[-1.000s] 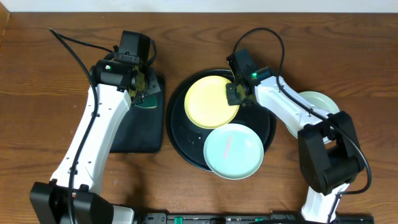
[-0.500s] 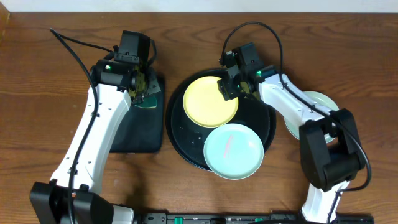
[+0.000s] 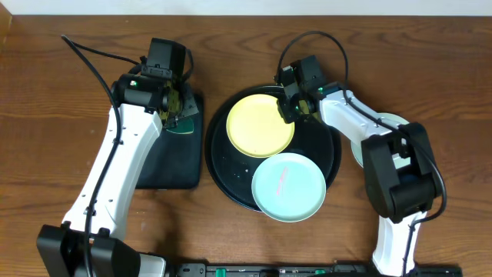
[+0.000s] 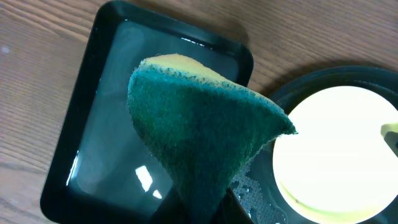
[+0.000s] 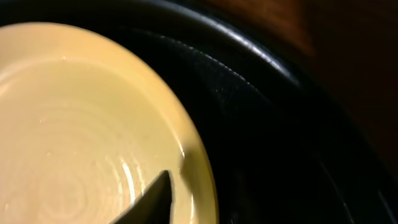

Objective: Clean dirty plates on tray and stack at the side

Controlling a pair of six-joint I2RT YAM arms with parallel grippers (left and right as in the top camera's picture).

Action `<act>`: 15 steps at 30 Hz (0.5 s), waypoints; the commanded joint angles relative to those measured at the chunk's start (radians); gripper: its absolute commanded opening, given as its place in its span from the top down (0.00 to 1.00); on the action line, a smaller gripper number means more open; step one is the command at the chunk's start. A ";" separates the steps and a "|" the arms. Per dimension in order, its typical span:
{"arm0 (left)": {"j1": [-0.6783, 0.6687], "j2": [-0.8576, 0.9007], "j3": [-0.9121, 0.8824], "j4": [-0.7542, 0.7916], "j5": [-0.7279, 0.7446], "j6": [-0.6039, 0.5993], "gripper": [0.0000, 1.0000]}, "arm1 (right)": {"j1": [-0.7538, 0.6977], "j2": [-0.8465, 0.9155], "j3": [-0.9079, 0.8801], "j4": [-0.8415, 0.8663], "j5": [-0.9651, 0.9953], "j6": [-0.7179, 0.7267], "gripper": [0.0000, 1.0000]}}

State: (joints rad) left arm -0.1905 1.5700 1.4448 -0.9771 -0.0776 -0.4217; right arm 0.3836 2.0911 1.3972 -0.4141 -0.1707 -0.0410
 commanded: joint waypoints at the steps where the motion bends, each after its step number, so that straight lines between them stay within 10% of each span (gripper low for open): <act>1: 0.004 0.000 -0.006 -0.002 -0.002 0.009 0.93 | -0.004 0.042 0.002 -0.002 -0.017 0.053 0.81; 4: 0.004 0.000 -0.006 -0.002 -0.002 0.009 0.93 | -0.004 0.045 0.002 -0.008 -0.023 0.074 0.99; 15: 0.004 0.000 -0.006 0.002 -0.002 0.009 0.93 | -0.004 -0.110 0.005 -0.062 -0.021 0.221 0.99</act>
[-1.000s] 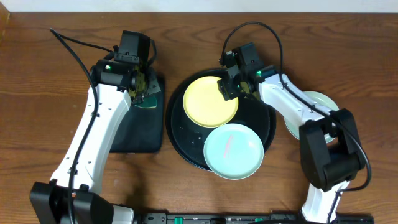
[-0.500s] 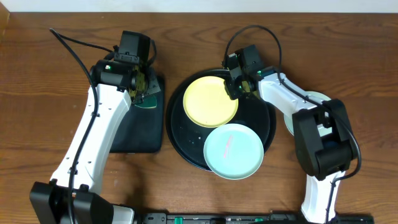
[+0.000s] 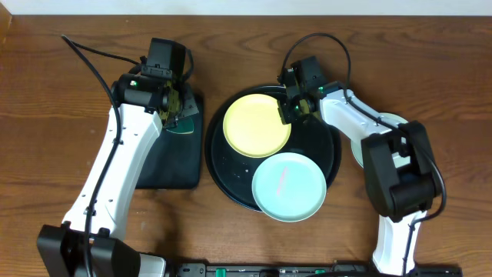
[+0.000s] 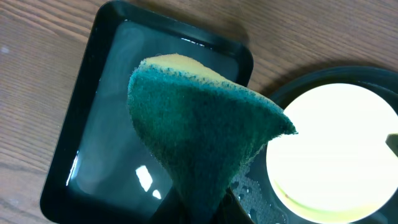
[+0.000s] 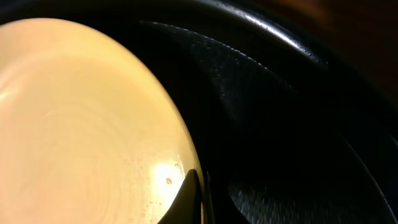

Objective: Clean dirty plates on tray and stack at the side

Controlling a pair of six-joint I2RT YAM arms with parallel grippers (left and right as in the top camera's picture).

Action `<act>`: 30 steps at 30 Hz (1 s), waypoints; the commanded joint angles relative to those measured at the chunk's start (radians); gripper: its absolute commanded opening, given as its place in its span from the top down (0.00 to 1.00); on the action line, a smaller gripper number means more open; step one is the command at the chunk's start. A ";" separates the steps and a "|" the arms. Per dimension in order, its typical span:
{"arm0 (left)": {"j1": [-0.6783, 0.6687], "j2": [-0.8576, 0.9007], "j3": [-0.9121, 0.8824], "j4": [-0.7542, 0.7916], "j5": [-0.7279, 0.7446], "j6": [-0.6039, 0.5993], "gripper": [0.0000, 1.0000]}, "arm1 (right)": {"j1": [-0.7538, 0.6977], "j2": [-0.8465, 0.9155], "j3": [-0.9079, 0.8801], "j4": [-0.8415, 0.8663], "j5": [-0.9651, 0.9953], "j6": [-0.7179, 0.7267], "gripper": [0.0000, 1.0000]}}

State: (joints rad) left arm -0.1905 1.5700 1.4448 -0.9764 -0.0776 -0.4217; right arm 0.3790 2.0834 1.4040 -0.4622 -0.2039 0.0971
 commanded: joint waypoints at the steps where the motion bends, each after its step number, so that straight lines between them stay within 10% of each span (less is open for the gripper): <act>1: 0.004 0.000 -0.006 0.002 -0.002 0.009 0.93 | 0.000 -0.130 -0.002 -0.026 0.021 0.105 0.99; 11: 0.004 0.001 -0.018 0.017 -0.001 0.009 0.93 | 0.038 -0.174 -0.035 -0.190 0.349 0.353 0.99; 30: -0.199 0.194 -0.037 0.176 0.132 0.043 0.92 | 0.060 -0.172 -0.295 0.085 0.364 0.404 0.99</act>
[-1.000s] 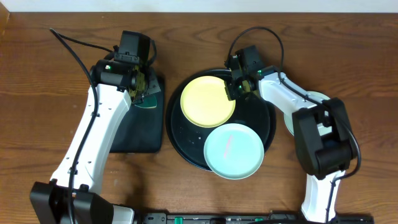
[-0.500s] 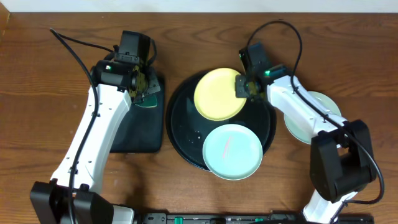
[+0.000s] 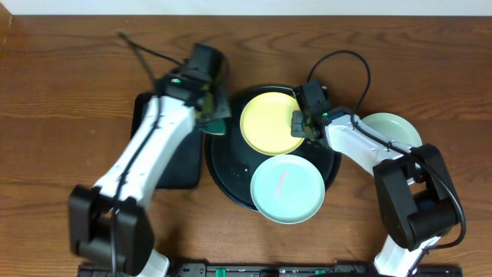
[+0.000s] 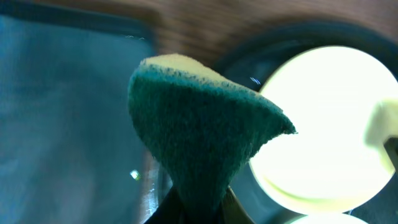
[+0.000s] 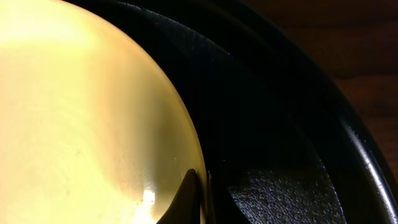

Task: Clean dirty plates on tray and stack at the side
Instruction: 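Scrub the yellow plate with the sponge while the right gripper holds its rim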

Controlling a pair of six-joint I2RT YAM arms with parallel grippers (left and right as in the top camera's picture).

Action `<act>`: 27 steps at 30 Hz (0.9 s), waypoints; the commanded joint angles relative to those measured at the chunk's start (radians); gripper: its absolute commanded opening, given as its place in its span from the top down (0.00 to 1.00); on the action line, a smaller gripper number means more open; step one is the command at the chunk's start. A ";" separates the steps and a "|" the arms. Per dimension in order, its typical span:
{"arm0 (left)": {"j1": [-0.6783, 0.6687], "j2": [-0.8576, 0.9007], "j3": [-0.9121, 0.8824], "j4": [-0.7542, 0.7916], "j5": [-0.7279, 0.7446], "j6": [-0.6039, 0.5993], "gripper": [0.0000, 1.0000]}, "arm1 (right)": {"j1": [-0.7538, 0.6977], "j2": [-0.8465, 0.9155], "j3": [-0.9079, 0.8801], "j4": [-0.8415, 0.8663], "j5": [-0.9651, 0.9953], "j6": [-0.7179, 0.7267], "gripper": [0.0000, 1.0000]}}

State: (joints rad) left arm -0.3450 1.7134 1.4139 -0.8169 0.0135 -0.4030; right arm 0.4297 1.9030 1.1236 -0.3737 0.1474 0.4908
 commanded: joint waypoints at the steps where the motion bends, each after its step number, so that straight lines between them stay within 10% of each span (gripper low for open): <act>1: -0.062 0.072 -0.006 0.027 0.047 0.025 0.93 | 0.010 0.008 -0.015 -0.003 0.013 0.010 0.99; 19: -0.217 0.227 -0.007 0.279 0.046 0.018 0.93 | 0.010 0.008 -0.015 -0.003 0.013 0.010 0.99; 27: -0.217 0.328 -0.007 0.291 -0.040 -0.270 0.93 | 0.010 0.008 -0.015 -0.003 0.013 0.010 0.99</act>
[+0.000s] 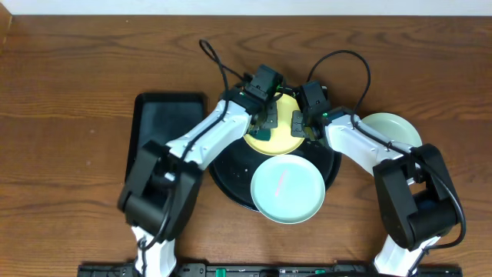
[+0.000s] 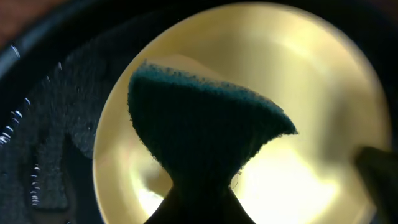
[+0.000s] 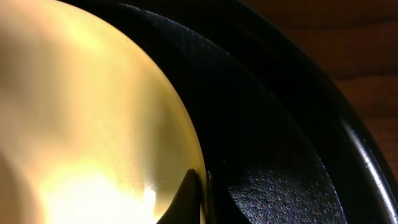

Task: Clean dirty plates on tray and stack at the side
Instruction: 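Scrub the yellow plate with the sponge while the right gripper holds its rim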

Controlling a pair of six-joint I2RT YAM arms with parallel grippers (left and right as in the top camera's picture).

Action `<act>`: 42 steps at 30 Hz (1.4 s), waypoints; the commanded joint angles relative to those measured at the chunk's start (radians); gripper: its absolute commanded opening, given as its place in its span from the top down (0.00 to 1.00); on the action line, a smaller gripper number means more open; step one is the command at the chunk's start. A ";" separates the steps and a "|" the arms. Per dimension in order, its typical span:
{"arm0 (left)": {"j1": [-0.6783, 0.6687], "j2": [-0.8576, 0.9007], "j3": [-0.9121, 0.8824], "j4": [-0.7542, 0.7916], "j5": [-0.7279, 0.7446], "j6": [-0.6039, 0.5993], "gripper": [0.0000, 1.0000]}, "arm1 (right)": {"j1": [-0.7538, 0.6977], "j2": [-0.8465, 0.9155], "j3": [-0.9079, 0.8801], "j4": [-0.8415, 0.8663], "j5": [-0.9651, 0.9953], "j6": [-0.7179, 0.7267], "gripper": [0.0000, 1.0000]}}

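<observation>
A yellow plate [image 1: 286, 127] lies at the back of the round black tray [image 1: 231, 169]. My left gripper [image 1: 261, 121] is shut on a green sponge [image 2: 205, 137], which sits over the left half of the yellow plate [image 2: 298, 74]. My right gripper [image 1: 304, 125] is shut on that plate's right rim [image 3: 200, 193], one finger on top and one beneath. A light blue plate [image 1: 288, 187] with a faint smear lies at the front of the tray.
A pale green plate [image 1: 392, 131] lies on the table to the right of the round tray, behind my right arm. At the left stands a black rectangular tray of water [image 1: 169, 131]. Cables loop over the back of the table.
My left gripper has carried the sponge from the round tray's left rim to over the yellow plate. My right gripper still holds the plate's right rim in the same place.
My left gripper held the sponge over the water tray while my right gripper stood at the yellow plate's rim, then was shut on it. Then the plate lay further right on the tray, with the sponge at the tray's left rim. Now the sponge is over the plate.
</observation>
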State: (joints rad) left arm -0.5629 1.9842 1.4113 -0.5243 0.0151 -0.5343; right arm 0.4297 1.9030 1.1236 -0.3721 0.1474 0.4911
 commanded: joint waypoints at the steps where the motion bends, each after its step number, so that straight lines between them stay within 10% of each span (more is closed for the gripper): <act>1: 0.000 0.066 -0.004 -0.002 -0.042 -0.153 0.93 | 0.010 0.008 -0.015 -0.005 0.013 0.010 0.99; 22: 0.002 0.086 -0.004 0.197 -0.048 0.149 0.92 | 0.010 0.008 -0.015 -0.005 0.013 0.009 0.99; 42: 0.020 0.034 0.044 -0.142 -0.049 0.116 0.93 | 0.010 0.008 -0.015 -0.005 0.009 0.008 0.99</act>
State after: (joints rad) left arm -0.5625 2.0506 1.4277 -0.6357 -0.0135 -0.4217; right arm 0.4400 1.9030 1.1236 -0.3687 0.1230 0.4927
